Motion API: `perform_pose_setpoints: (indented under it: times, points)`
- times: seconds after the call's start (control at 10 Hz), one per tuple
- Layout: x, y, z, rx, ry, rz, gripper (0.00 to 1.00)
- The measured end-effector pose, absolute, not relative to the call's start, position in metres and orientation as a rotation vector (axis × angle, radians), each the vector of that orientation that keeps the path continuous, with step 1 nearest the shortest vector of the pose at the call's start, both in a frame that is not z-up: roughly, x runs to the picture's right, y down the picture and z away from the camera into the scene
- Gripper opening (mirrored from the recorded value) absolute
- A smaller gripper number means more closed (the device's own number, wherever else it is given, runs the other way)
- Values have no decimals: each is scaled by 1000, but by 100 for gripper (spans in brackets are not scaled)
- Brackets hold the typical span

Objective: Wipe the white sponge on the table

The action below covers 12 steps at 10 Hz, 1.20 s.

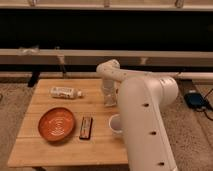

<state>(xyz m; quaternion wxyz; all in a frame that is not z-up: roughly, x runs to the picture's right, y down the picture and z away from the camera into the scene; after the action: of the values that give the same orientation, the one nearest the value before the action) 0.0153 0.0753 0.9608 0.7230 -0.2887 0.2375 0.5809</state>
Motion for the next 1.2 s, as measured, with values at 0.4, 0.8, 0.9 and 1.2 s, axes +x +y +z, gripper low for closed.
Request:
perform_pose_setpoints:
  times: [0.4,0.8,0.9,1.2]
  points:
    - [8,75,960,-647,523,1271,0]
    - [-33,78,956,-690,477,1202,0]
    - [-49,78,956,-703,462,1185,0]
    - [-87,79,949,-751,408,1141,0]
